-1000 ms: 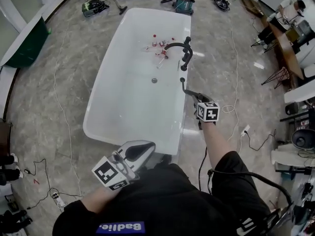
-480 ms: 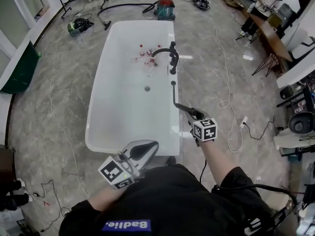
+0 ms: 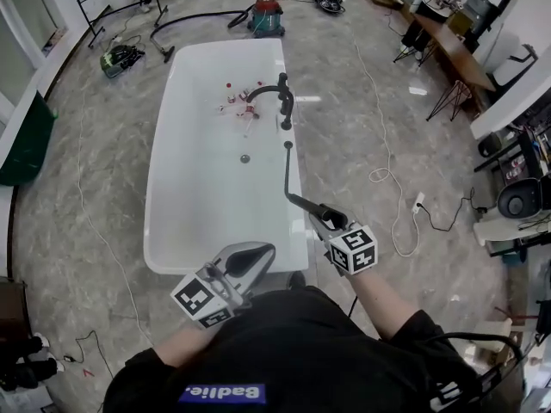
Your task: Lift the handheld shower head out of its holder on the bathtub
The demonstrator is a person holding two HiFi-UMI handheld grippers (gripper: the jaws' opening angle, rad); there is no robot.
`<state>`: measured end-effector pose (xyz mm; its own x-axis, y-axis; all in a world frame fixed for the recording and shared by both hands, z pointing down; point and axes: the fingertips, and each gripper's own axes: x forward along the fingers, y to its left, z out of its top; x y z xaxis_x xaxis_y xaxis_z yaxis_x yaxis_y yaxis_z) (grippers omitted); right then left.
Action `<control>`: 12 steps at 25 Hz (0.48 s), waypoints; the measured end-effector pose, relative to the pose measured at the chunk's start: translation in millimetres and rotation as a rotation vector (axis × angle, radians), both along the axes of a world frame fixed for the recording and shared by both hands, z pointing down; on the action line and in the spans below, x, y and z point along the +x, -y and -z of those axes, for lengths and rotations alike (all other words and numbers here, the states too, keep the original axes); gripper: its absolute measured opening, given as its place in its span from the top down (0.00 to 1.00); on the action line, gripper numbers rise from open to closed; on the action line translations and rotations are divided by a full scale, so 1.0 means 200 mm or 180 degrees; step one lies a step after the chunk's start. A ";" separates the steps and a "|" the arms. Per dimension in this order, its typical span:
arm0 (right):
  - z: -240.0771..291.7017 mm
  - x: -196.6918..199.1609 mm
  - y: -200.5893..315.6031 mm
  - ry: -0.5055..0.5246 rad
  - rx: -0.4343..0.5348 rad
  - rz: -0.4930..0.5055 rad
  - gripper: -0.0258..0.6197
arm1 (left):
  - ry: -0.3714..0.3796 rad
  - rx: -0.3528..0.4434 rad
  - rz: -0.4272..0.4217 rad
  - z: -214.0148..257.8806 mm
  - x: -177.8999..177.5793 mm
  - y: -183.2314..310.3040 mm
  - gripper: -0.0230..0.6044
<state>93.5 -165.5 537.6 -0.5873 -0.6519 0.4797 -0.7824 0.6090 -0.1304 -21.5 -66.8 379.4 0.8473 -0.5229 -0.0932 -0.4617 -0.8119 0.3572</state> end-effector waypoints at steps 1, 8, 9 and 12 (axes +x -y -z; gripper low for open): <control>0.03 -0.01 -0.03 0.0022 0.0019 0.0013 0.76 | 0.0002 0.0006 -0.0014 0.00 0.01 0.00 0.97; 0.21 -0.05 -0.21 0.0174 0.0116 0.0107 0.76 | 0.0010 0.0002 -0.0129 -0.01 0.04 -0.03 0.97; 0.24 -0.06 -0.23 0.0187 0.0126 0.0112 0.76 | 0.0008 0.0002 -0.0139 -0.01 0.04 -0.03 0.97; 0.30 -0.06 -0.29 0.0236 0.0162 0.0133 0.76 | 0.0010 -0.0004 -0.0131 -0.01 0.06 -0.02 0.97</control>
<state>81.2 -107.9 477.0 -0.6472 -0.6484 0.4009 -0.7455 0.6483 -0.1549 -10.3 -63.2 381.4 0.8684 -0.4877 -0.0899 -0.4291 -0.8298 0.3568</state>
